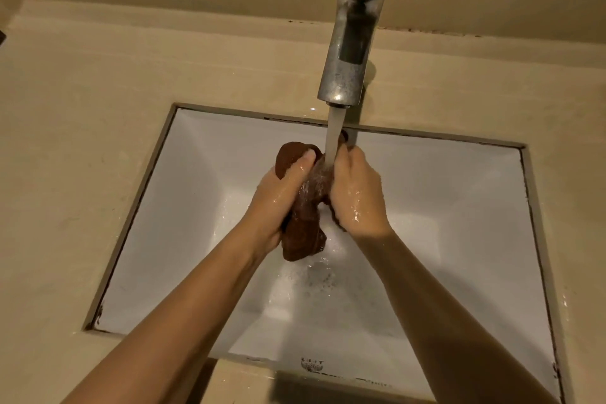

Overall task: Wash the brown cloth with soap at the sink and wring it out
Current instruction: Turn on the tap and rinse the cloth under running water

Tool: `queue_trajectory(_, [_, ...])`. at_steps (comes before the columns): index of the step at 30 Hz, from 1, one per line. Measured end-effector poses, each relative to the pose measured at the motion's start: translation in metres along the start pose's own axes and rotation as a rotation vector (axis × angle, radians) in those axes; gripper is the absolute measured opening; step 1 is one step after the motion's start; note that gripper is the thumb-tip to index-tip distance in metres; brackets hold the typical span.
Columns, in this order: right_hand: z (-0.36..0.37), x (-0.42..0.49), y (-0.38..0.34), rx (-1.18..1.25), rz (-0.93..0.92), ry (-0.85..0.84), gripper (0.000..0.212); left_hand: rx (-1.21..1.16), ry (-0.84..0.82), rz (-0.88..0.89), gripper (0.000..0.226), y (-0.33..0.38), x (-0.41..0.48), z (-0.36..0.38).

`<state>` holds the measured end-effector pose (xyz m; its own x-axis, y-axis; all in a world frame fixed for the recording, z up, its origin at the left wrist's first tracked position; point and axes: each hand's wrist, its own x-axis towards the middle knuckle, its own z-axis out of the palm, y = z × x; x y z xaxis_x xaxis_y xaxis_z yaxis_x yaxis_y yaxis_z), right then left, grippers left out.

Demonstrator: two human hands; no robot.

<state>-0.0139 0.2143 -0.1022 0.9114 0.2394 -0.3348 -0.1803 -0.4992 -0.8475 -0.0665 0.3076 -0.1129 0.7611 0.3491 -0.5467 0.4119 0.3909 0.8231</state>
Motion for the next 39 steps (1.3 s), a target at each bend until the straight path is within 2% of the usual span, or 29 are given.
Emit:
queue_trajectory(3, [0.003, -0.013, -0.005, -0.016, 0.021, -0.158, 0.044, 0.035, 0.071, 0.011, 0.052, 0.003, 0.002, 0.005])
queue_trajectory(6, [0.005, -0.011, -0.01, 0.028, -0.032, 0.014, 0.034, 0.069, 0.124, 0.045, 0.043, 0.004, -0.001, 0.019])
queue_trajectory(8, [0.002, -0.002, -0.009, -0.064, -0.087, 0.136, 0.028, 0.075, 0.126, 0.072, 0.035, 0.005, -0.004, 0.025])
queue_trajectory(10, [-0.004, 0.011, -0.005, -0.152, -0.044, 0.113, 0.024, 0.122, 0.107, 0.069, 0.033, 0.003, -0.008, 0.026])
queue_trajectory(13, [-0.017, 0.026, 0.007, -0.068, -0.002, -0.081, 0.024, 0.206, 0.034, -0.017, 0.037, -0.002, -0.014, 0.022])
queue_trajectory(16, [-0.035, 0.024, 0.015, 0.038, 0.004, -0.333, 0.023, 0.209, -0.115, -0.062, 0.038, -0.004, -0.015, 0.011])
queue_trajectory(19, [-0.051, 0.018, 0.018, 0.174, -0.026, -0.591, 0.043, 0.153, -0.244, -0.067, 0.042, -0.002, -0.012, 0.001])
queue_trajectory(21, [-0.055, 0.01, 0.016, 0.141, -0.065, -0.683, 0.055, 0.004, -0.183, -0.084, 0.048, 0.001, -0.01, 0.0])
queue_trajectory(23, [-0.046, -0.005, 0.01, 0.093, -0.094, -0.643, 0.05, -0.025, -0.033, -0.072, 0.052, 0.004, -0.007, 0.007])
queue_trajectory(25, [-0.028, -0.015, 0.004, 0.05, -0.131, -0.409, 0.034, -0.035, 0.077, -0.032, 0.044, 0.003, -0.009, 0.019])
queue_trajectory(27, [-0.011, -0.012, 0.003, -0.02, -0.138, -0.13, 0.022, -0.081, 0.115, -0.031, 0.033, 0.0, -0.012, 0.031])
queue_trajectory(30, [0.001, -0.002, 0.004, -0.067, -0.123, 0.065, 0.016, 0.06, 0.142, 0.02, 0.029, -0.002, -0.011, 0.035])
queue_trajectory(33, [0.001, -0.008, 0.004, -0.094, -0.108, 0.089, 0.02, 0.171, 0.194, 0.048, 0.036, 0.001, -0.013, 0.029])
queue_trajectory(36, [-0.002, -0.026, 0.0, -0.208, -0.192, -0.011, 0.029, 0.138, 0.223, 0.029, 0.037, 0.01, -0.007, 0.02])
queue_trajectory(39, [0.003, -0.041, -0.008, -0.266, -0.247, -0.093, 0.036, 0.008, 0.302, -0.029, 0.041, 0.015, 0.002, 0.019])
